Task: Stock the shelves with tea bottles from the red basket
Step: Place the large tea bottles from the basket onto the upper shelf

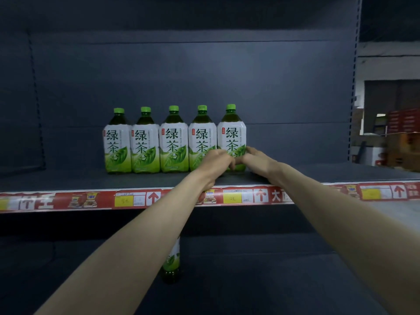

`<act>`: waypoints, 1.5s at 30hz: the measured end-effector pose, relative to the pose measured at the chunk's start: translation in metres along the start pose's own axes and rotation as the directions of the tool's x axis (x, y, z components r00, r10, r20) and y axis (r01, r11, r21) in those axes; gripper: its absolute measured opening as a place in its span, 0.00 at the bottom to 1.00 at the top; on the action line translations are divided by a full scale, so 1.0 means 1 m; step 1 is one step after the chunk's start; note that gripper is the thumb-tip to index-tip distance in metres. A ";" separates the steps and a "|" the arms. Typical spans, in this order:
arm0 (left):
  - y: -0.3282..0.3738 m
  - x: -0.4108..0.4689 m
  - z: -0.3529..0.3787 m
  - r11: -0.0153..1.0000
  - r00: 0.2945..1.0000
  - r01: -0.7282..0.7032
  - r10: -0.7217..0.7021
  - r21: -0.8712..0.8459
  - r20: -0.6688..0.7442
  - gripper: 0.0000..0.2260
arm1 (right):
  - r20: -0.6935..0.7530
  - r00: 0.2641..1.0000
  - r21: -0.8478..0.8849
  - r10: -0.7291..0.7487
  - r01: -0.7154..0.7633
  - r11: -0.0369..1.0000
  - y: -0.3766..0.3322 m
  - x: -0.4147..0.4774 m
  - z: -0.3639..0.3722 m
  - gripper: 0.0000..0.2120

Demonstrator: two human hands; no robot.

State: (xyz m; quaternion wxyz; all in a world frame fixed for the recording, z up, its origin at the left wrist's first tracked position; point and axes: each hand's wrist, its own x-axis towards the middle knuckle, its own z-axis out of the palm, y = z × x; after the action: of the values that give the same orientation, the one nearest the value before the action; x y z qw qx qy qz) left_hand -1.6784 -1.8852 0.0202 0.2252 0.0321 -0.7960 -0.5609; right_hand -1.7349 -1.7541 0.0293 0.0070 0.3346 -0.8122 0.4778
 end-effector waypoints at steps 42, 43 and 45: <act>-0.346 -0.489 0.038 0.716 0.716 0.688 -0.696 0.116 0.052 0.11 | 0.552 0.759 -0.150 0.344 -0.316 0.937 0.256 -0.425 0.249 0.18; -0.355 -0.490 0.039 0.686 0.683 0.718 -0.727 0.119 0.073 0.10 | 0.575 0.727 -0.212 0.375 -0.311 0.927 0.261 -0.425 0.248 0.19; -0.370 -0.489 0.044 0.625 0.607 0.767 -0.780 0.144 0.154 0.11 | 0.601 0.668 -0.323 0.439 -0.299 0.898 0.270 -0.425 0.247 0.18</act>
State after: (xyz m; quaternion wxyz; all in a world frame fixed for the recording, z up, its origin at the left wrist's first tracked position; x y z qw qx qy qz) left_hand -1.3320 -1.8344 -0.4845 -0.1218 0.3228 -0.7398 -0.5776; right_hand -1.4773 -1.6321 -0.4544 -0.3447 0.3066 -0.8552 0.2365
